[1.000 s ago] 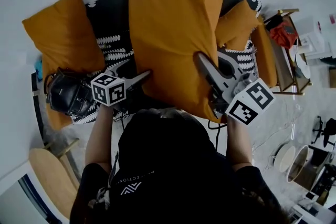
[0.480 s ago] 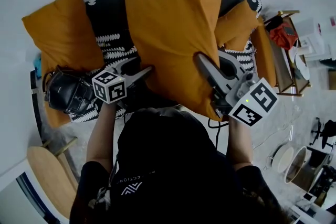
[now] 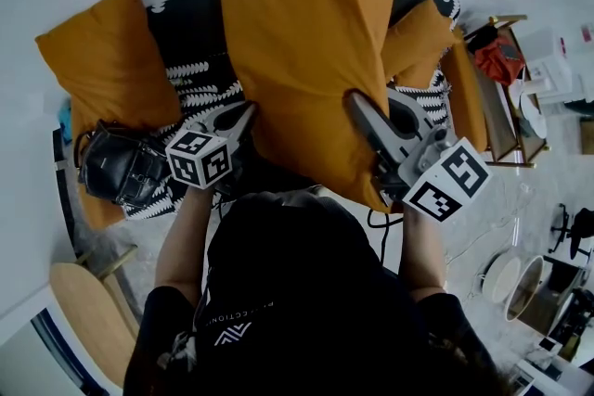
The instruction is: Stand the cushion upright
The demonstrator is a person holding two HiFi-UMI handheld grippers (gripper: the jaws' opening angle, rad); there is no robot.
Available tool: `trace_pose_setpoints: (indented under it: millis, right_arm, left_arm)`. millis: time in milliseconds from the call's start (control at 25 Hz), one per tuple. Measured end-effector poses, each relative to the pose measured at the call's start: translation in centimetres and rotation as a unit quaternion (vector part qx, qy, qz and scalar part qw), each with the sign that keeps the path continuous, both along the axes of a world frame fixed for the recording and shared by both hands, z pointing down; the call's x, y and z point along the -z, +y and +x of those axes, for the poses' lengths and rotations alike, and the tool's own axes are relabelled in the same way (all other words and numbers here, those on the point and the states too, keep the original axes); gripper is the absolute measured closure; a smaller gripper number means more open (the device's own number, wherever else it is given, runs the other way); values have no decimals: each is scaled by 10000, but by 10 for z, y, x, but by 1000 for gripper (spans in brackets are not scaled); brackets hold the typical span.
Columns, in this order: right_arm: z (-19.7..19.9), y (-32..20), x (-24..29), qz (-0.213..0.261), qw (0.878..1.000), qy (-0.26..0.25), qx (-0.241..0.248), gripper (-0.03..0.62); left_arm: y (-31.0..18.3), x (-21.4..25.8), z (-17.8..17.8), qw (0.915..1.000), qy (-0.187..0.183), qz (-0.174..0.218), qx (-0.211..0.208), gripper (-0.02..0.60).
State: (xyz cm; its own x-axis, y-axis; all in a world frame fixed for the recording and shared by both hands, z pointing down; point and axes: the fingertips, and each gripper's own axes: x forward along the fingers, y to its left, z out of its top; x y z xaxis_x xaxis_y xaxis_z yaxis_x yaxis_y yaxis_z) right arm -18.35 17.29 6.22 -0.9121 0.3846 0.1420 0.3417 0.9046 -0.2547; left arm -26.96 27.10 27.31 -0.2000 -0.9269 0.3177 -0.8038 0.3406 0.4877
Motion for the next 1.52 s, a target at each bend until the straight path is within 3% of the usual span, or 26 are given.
trace_pose_setpoints:
  millis: [400,720,1280,1520]
  right_arm:
    - [-7,-13,3,-106,9995,-197,-233,582]
    - [-22,-3,4,21,9992,-374,-140,583]
    - [-84,42,6,49,9975,-643,297,583]
    - [-116,68,4,277,9947,-777,621,583]
  left_arm:
    - [26,29,-18,9966,-130,144,804,575]
    - [59,52,-37,9885,-262,433,1426,575]
    - [137,87,-88,9655,-754,725,2386,576]
    - [167,90,-115,9486,-912,847,2909,577]
